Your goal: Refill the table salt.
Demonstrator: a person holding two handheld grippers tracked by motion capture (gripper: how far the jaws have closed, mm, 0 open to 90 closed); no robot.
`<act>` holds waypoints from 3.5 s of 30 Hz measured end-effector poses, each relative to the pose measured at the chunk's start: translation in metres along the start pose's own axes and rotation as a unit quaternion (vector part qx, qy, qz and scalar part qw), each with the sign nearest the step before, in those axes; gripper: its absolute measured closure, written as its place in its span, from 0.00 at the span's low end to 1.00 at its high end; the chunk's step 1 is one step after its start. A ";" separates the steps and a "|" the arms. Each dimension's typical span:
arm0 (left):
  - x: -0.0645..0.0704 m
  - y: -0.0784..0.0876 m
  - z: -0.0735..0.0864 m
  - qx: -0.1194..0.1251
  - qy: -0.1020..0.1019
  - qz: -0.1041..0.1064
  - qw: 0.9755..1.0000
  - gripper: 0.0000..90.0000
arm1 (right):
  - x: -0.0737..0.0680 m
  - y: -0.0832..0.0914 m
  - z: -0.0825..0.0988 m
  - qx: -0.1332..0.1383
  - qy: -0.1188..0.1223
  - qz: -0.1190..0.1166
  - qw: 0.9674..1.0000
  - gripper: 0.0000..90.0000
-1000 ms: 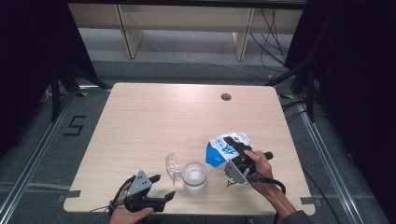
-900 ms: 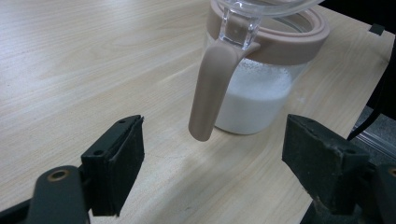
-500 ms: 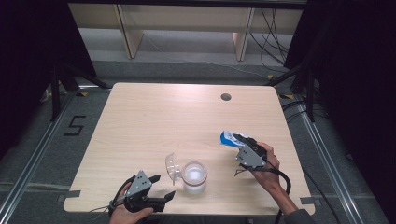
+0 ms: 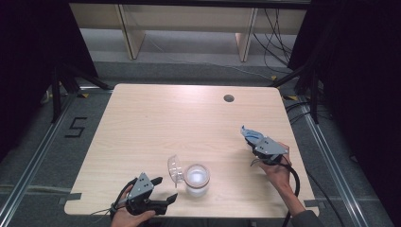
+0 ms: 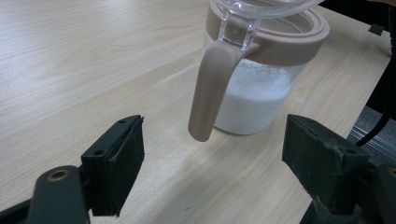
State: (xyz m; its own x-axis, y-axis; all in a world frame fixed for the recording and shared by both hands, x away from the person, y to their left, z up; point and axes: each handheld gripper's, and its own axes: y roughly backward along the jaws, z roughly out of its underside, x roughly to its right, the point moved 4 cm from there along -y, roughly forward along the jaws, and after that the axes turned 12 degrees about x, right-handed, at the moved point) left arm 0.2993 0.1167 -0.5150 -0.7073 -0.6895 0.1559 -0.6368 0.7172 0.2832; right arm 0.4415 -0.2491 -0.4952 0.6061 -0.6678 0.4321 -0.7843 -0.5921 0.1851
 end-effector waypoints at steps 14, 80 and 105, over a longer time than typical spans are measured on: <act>0.000 0.000 0.000 0.000 0.000 -0.001 1.000 0.23 | 0.020 0.006 0.024 0.009 -0.096 0.015 0.995 0.94; -0.001 0.004 0.000 0.003 0.004 -0.013 1.000 0.23 | -0.016 0.098 0.012 -0.038 -0.210 0.083 0.974 0.27; -0.003 0.007 -0.001 0.003 -0.005 -0.017 1.000 0.23 | -0.054 0.121 0.001 -0.052 -0.209 0.035 0.976 0.25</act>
State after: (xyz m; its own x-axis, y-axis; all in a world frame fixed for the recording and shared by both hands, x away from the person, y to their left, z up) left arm 0.2976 0.1235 -0.5122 -0.6878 -0.7131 0.1361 -0.6632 0.6934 0.2818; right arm 0.3143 -0.2852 -0.4969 0.5339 -0.8438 0.0539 -0.8223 -0.5033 0.2653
